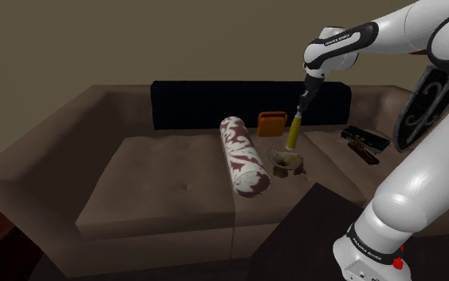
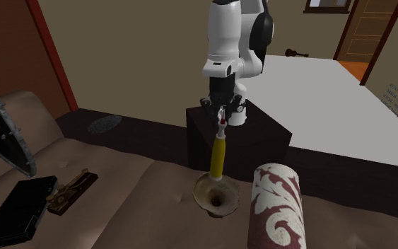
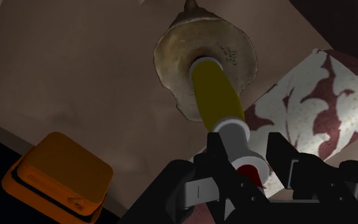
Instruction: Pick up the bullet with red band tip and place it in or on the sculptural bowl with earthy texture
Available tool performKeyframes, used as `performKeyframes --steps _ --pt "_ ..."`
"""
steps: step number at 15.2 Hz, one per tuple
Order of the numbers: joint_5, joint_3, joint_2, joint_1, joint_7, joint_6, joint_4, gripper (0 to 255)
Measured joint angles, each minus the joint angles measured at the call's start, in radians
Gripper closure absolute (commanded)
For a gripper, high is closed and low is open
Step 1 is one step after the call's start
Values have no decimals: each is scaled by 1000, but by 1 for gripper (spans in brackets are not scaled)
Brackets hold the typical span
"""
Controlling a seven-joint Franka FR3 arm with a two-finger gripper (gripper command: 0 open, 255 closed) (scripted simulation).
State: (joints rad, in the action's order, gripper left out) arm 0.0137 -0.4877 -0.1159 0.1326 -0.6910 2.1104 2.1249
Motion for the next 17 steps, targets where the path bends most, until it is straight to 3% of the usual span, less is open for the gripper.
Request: performKeyframes --steps 7,12,13,17 --pt "-18 -7 32 1 -17 90 61 255" --pt "-20 -7 35 0 -17 96 65 255" --pt "-20 -7 35 0 -17 96 65 0" --pt "-20 -7 35 0 -17 97 64 0"
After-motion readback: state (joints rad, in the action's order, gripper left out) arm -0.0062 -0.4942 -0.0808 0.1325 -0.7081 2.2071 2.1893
